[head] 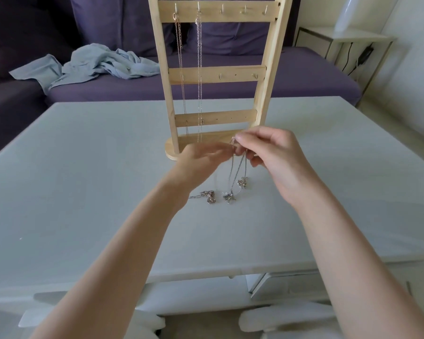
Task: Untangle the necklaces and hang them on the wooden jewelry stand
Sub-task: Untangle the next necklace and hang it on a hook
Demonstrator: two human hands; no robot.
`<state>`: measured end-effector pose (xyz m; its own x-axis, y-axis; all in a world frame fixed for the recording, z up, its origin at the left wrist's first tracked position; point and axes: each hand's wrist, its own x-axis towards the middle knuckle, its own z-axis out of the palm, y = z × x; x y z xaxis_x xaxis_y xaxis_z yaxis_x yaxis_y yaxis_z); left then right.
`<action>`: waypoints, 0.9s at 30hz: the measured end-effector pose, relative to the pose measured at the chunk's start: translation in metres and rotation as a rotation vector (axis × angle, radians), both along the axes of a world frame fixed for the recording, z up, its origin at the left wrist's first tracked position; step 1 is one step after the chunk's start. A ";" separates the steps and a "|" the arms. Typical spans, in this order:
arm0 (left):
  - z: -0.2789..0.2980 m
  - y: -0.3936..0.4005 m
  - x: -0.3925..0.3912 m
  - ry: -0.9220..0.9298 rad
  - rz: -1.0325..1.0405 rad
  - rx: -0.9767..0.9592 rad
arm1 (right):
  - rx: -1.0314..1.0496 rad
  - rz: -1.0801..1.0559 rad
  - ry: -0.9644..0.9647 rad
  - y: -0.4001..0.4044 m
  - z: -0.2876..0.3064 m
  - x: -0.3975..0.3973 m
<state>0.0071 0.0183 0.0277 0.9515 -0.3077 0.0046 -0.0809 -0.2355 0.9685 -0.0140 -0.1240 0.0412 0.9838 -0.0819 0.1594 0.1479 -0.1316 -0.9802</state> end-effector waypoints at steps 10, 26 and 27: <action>-0.008 -0.004 -0.001 0.086 -0.070 -0.200 | 0.257 0.014 -0.070 0.007 0.015 0.001; -0.020 0.013 0.000 0.531 -0.035 -0.753 | 0.637 0.038 0.010 -0.012 0.004 0.008; -0.019 0.015 0.002 0.528 -0.023 -0.849 | 0.659 0.069 0.010 -0.010 0.006 0.009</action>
